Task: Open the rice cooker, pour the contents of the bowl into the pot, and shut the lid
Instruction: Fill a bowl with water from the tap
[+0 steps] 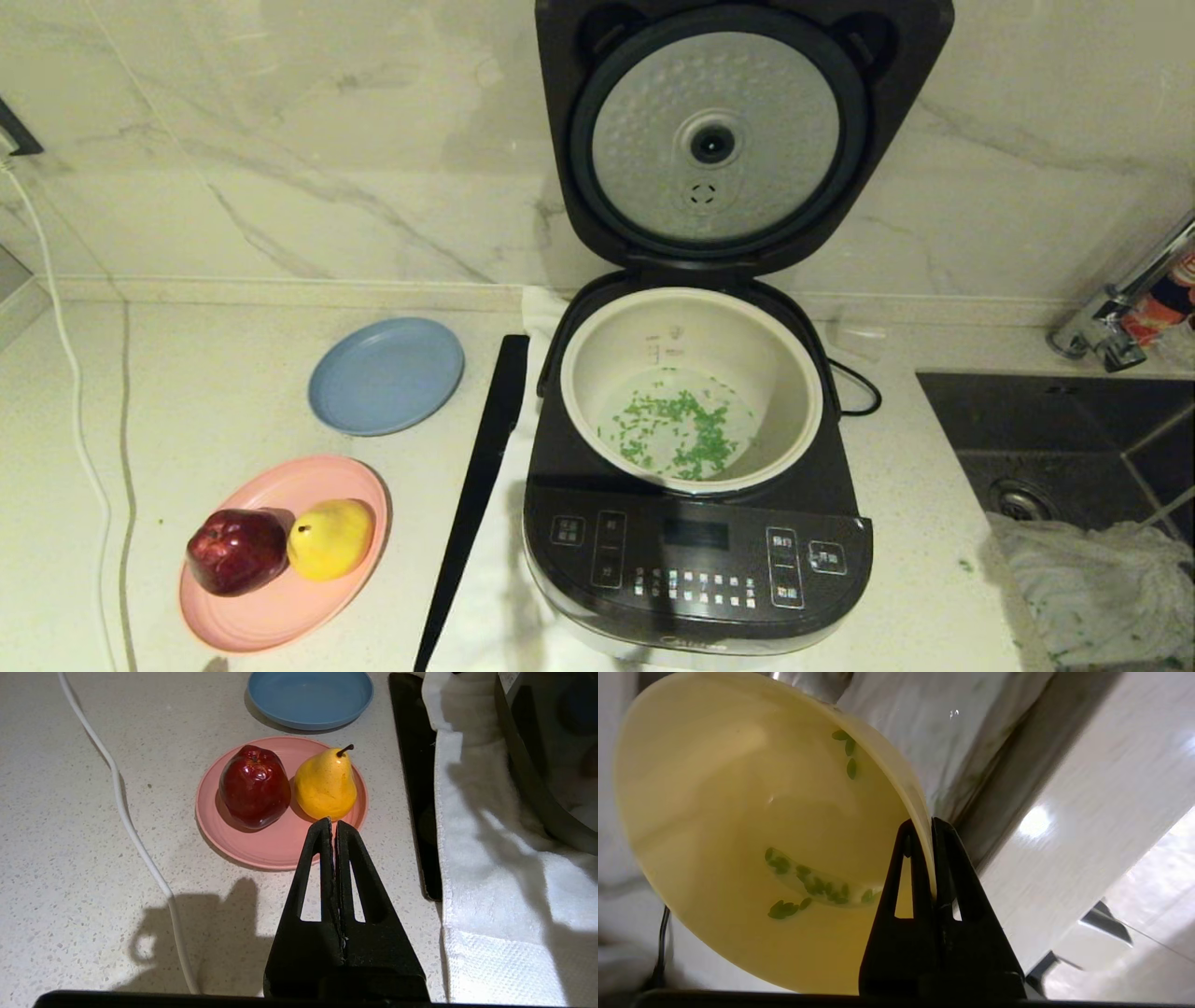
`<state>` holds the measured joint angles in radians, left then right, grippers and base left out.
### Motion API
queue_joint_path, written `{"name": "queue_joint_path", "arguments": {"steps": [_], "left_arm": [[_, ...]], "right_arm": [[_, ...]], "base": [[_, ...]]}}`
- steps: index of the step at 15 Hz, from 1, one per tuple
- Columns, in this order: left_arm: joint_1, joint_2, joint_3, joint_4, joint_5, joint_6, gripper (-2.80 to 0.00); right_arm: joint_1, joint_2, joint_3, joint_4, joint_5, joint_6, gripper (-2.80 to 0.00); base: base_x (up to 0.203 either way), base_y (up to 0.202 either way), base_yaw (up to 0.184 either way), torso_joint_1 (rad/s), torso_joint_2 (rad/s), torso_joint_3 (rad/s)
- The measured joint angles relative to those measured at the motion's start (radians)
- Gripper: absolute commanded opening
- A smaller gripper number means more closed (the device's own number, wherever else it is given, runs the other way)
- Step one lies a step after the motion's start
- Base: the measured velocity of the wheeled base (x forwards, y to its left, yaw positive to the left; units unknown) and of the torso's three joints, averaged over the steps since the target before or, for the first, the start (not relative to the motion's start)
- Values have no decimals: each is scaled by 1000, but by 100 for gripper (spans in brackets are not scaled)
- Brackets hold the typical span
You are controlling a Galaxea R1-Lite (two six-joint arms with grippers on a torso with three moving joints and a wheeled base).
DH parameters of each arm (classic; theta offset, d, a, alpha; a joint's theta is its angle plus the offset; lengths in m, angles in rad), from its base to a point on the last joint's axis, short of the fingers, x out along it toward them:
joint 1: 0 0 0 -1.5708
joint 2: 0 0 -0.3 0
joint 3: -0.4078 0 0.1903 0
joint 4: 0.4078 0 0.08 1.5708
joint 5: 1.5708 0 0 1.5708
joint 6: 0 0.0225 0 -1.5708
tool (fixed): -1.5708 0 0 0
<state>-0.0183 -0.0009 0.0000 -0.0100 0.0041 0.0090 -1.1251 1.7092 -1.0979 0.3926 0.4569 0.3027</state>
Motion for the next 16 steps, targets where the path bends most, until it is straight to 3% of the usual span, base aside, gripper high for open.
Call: {"name": "queue_joint_path", "arguments": {"steps": [5,16], "left_arm": [[0,0,0,0,0,0,-280],[0,0,0,0,0,1,-280]], "right_arm": [[-63,166,-100,-60,28,-7,-280],[-10,342,-329,-54,28,62,-280]], "base": [[0,0,0,0,0,0],[0,0,0,0,0,0]]}}
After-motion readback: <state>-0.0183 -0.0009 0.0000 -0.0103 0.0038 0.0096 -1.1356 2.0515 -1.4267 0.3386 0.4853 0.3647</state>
